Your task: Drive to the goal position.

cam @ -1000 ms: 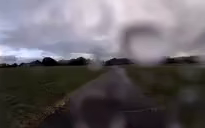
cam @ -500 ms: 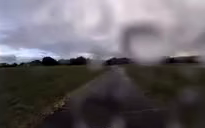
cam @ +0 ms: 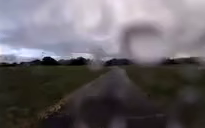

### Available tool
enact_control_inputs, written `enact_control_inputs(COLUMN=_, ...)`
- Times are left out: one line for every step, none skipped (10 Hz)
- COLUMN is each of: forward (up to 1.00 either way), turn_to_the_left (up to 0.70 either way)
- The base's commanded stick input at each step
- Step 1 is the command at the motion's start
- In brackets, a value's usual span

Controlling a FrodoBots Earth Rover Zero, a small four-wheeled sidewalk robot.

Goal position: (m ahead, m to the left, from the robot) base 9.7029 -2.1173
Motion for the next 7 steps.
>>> enact_control_inputs(forward=0.45, turn_to_the_left=0.0)
enact_control_inputs(forward=0.45, turn_to_the_left=0.0)
enact_control_inputs(forward=0.47, turn_to_the_left=0.0)
enact_control_inputs(forward=0.54, turn_to_the_left=0.0)
enact_control_inputs(forward=0.6, turn_to_the_left=0.0)
enact_control_inputs(forward=0.6, turn_to_the_left=0.0)
enact_control_inputs(forward=0.6, turn_to_the_left=0.0)
